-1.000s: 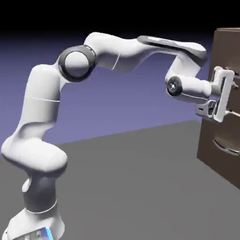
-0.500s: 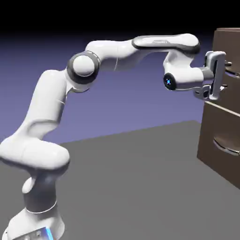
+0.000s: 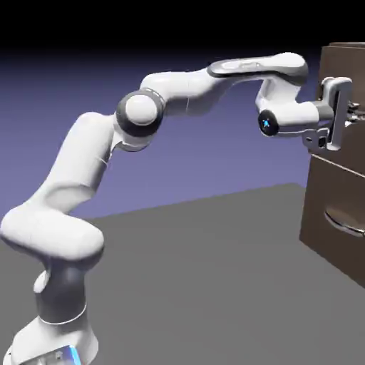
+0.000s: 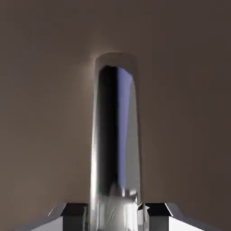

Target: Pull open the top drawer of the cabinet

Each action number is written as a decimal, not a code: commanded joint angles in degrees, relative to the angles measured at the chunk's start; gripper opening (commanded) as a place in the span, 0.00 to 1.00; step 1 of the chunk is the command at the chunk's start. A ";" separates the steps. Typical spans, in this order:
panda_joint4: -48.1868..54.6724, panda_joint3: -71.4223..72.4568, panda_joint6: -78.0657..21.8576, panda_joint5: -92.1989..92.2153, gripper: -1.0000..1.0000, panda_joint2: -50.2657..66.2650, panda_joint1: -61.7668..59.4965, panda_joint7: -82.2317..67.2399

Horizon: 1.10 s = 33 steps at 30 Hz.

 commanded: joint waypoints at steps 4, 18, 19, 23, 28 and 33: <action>-8.31 -4.92 -2.02 3.68 0.00 -4.78 6.96 -6.02; -28.68 -28.13 -5.20 12.27 0.00 -18.36 35.88 -24.03; -29.53 -30.04 -5.31 12.50 0.00 -18.70 37.95 -24.54; -32.74 -37.97 -5.86 12.72 0.00 -18.96 46.26 -25.10; -36.71 -47.96 -6.49 12.71 0.00 -18.48 56.64 -25.22; -41.07 -57.96 -7.10 12.30 0.00 -16.91 66.99 -24.59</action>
